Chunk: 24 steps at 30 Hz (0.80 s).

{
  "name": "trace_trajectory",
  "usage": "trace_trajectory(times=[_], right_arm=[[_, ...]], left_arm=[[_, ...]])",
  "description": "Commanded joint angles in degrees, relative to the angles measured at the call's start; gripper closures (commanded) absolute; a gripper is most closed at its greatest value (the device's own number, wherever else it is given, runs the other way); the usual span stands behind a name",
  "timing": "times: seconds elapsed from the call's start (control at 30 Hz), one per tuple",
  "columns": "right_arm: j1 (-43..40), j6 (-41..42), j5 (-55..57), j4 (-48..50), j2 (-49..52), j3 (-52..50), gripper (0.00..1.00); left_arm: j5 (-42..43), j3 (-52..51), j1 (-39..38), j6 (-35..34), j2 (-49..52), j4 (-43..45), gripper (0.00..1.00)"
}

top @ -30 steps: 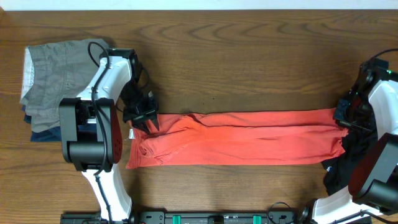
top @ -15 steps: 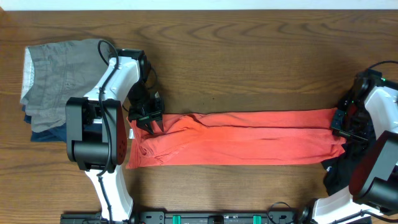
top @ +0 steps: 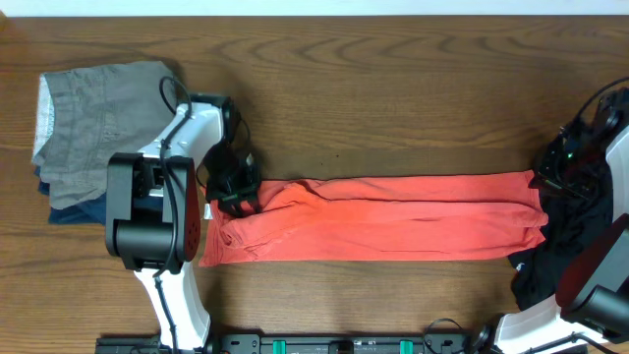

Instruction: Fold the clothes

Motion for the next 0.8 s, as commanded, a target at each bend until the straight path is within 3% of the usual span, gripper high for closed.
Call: trace_trajectory(times=[0.0, 0.37, 0.5, 0.77], right_arm=[[-0.2, -1.9, -1.3, 1.9, 0.3, -4.2, 0.76], [-2.4, 5.4, 8.4, 11.0, 0.3, -19.8, 0.79], [-3.9, 5.8, 7.4, 9.7, 0.3, -17.8, 0.82], [-3.8, 2.8, -0.8, 2.0, 0.3, -6.4, 0.77]], left_arm=[[-0.9, -2.5, 0.2, 0.1, -1.1, 1.6, 0.66], [-0.9, -3.7, 0.2, 0.1, -1.1, 3.3, 0.66], [-0.9, -3.7, 0.2, 0.1, -1.1, 3.0, 0.66], [-1.1, -3.8, 0.2, -0.2, -1.0, 5.1, 0.62]])
